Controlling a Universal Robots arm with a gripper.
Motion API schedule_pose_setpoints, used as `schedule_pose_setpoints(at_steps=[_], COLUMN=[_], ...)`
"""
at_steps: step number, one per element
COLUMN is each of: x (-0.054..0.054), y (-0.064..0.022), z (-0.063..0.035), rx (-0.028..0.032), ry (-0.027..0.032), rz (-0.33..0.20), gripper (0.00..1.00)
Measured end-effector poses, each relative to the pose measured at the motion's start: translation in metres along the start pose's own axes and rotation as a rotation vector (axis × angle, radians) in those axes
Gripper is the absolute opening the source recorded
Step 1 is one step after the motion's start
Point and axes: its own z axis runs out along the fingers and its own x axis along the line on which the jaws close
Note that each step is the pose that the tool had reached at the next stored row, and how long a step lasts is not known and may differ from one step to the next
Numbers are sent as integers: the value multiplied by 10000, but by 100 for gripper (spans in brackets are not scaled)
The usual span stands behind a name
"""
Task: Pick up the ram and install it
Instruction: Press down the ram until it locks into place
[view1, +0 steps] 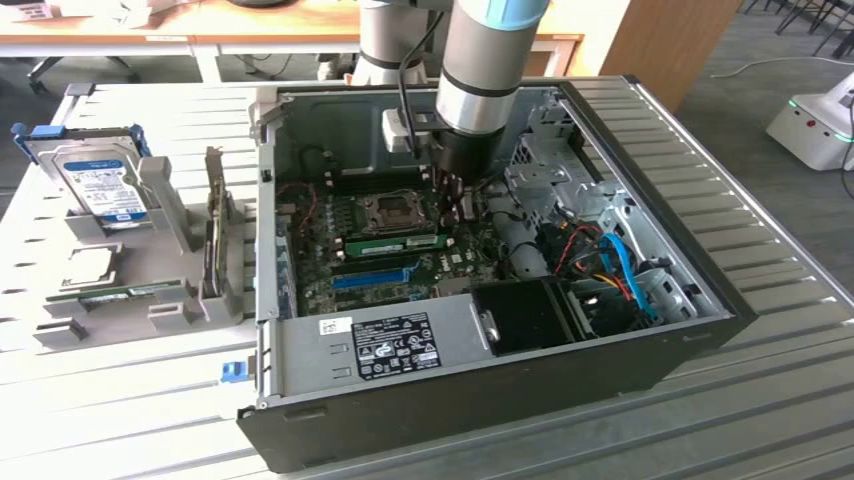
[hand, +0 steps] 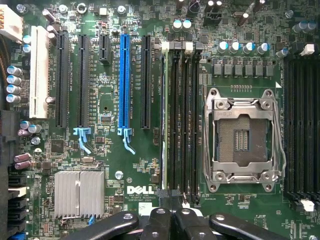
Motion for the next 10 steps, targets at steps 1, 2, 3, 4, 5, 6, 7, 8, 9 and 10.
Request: schedule_pose_setpoints(at_steps=[1,2,3,4,5,6,7,8,9,10], x=[0,-1,0,0,0,0,0,0,0,0], y=[0,0,0,0,0,0,0,0,-1,-1], z=[4,8,10,10,10,10,10,11,16,19], rx=[1,2,1,1,0,1,0,0,1,1], ry=[-4,-5,-3,-2,-2,-2,-2,-1,-4,-3], rz=[0,0,0,-1,0,0,0,0,0,0], gripper=[11,11,11,11,11,11,11,11,11,11])
